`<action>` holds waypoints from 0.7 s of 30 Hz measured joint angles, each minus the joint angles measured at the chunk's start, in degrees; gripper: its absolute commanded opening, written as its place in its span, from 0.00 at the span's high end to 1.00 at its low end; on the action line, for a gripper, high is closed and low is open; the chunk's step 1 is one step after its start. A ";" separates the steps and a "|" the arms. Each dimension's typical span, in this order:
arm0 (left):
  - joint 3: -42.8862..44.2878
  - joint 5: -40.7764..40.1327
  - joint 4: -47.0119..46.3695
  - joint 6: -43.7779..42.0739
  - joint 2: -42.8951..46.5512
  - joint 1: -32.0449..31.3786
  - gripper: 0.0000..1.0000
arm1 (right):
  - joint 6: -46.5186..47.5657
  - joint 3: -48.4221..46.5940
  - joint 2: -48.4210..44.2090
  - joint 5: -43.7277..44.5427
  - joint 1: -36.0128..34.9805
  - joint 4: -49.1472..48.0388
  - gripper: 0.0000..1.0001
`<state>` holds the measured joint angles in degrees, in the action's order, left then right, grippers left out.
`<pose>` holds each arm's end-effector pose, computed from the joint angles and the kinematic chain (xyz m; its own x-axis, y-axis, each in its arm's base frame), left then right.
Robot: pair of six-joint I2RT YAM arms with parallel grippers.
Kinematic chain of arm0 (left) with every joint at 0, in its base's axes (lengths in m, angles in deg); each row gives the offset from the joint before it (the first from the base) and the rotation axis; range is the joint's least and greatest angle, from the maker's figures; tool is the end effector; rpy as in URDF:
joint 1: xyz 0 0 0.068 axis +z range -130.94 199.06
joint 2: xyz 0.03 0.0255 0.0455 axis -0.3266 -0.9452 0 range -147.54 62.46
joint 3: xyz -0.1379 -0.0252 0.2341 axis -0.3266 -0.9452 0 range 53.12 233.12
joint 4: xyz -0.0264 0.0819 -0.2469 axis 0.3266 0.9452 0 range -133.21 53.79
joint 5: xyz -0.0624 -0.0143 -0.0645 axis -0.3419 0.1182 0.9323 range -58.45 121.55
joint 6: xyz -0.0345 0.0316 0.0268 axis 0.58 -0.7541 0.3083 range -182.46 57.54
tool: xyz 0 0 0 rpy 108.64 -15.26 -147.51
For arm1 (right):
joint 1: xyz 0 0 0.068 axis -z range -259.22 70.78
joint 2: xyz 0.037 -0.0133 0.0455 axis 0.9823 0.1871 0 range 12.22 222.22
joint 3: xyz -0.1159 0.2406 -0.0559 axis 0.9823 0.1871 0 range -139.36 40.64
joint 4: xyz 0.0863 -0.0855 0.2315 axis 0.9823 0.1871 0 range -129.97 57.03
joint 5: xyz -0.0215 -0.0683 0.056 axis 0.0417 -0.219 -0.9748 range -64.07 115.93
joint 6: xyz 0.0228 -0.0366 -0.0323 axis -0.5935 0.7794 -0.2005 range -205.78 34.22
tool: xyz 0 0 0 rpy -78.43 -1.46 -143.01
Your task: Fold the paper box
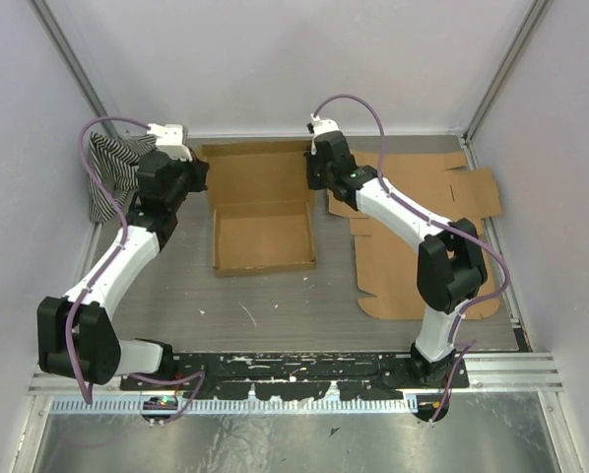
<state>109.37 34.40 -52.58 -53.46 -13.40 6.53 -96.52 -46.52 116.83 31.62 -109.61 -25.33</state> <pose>0.3063 -0.0700 0.3243 -0.2128 -0.1127 -0.9706 0.2341 0.9585 -0.1627 0.3736 0.2149 0.2947 -0.5306 -0.0963 -0.8421 -0.3380 0.9352 0.1061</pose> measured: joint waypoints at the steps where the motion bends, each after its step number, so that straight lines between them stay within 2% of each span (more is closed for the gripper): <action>1: 0.04 -0.44 0.31 1.20 0.00 0.00 1.00 | -0.48 0.83 -0.48 1.01 -0.46 -0.68 0.98; 9: 0.07 -4.98 2.14 5.79 0.72 -0.74 1.00 | -3.17 6.19 -3.02 12.63 -5.60 -5.86 0.98; 21: 1.92 -6.95 1.11 7.72 0.22 -0.79 0.97 | -2.80 5.81 -2.38 25.64 -9.01 -13.68 0.97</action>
<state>111.30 27.45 -51.46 -45.75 -13.18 5.74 -99.32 -40.70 114.45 57.26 -118.61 -39.02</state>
